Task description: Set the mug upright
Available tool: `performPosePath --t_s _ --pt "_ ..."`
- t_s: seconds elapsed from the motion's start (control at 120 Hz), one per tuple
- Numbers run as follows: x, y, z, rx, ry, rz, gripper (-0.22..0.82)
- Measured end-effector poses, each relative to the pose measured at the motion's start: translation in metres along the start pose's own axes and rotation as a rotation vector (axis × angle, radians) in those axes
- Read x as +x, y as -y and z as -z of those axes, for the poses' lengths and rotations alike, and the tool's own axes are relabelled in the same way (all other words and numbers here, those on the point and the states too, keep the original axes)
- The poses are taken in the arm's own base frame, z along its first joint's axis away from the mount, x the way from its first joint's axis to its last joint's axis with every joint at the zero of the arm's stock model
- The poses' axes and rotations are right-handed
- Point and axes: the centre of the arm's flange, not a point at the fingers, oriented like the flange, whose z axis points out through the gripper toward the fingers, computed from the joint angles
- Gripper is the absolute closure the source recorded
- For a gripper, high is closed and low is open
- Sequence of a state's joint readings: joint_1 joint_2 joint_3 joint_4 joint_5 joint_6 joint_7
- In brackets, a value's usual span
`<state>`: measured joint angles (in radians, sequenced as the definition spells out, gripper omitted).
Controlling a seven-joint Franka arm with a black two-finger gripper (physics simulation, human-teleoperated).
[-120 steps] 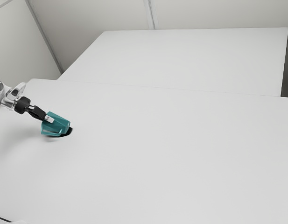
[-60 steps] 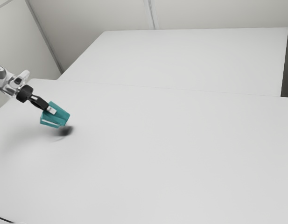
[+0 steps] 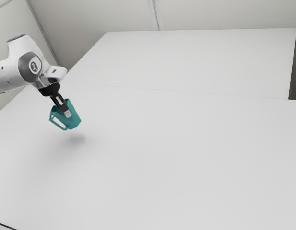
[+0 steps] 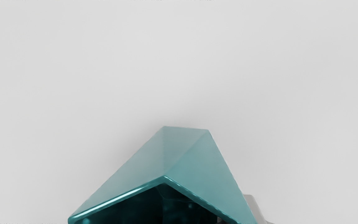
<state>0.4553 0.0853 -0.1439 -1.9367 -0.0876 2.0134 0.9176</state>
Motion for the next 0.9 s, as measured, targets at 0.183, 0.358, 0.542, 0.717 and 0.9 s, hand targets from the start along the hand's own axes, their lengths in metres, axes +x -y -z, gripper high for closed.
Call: performPosePath --t_s 0.183,0.358,0.542,0.717,0.9 --pt "0.018 -0.03 -0.001 0.078 0.006 0.041 0.79" --pt "0.05 -0.062 -0.008 0.095 0.001 0.083 0.79" --pt "0.091 -0.111 -0.018 0.102 0.014 0.085 0.79" --pt "0.096 -0.112 -0.041 0.089 0.042 0.161 0.79" --pt "0.089 -0.121 -0.056 0.087 0.077 0.232 0.79"
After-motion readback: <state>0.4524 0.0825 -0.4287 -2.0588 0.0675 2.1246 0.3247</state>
